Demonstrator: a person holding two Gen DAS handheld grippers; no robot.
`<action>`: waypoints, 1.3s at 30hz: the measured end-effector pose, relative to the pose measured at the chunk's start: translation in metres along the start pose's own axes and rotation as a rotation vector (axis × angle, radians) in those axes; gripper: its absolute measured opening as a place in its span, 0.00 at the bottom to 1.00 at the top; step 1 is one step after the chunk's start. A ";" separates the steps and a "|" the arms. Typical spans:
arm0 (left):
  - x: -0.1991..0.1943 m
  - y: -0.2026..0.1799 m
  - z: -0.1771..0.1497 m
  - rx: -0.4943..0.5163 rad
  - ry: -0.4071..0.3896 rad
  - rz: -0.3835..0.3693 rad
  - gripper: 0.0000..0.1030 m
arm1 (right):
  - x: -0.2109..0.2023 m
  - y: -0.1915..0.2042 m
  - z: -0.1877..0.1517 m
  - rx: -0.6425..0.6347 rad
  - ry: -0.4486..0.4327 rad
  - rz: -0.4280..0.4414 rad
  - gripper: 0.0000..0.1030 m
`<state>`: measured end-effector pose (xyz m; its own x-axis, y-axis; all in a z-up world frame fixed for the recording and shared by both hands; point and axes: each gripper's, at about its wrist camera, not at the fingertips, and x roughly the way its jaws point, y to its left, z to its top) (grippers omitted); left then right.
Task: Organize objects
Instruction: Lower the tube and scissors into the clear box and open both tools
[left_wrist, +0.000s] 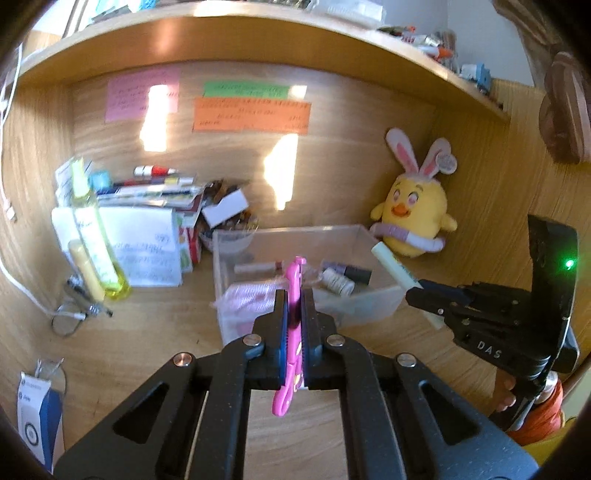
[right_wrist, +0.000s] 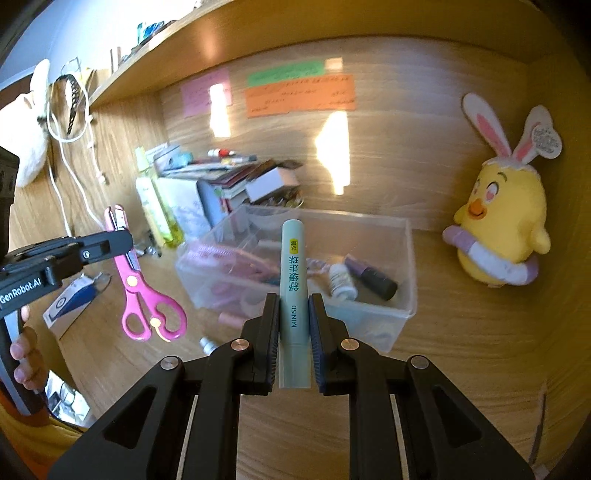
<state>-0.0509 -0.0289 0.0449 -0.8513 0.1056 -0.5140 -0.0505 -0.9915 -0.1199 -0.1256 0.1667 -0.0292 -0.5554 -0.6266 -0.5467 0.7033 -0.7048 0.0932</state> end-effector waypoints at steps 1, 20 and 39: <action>0.000 -0.001 0.004 0.001 -0.006 -0.009 0.04 | -0.001 -0.001 0.003 0.001 -0.005 -0.004 0.14; 0.071 -0.008 0.058 -0.046 -0.014 -0.084 0.04 | 0.042 -0.020 0.032 -0.003 0.027 -0.030 0.14; 0.144 0.045 0.043 -0.211 0.168 -0.036 0.12 | 0.106 -0.020 0.026 -0.012 0.181 -0.034 0.14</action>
<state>-0.1980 -0.0611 0.0021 -0.7516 0.1688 -0.6377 0.0459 -0.9510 -0.3058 -0.2100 0.1054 -0.0677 -0.4912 -0.5313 -0.6902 0.6908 -0.7203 0.0628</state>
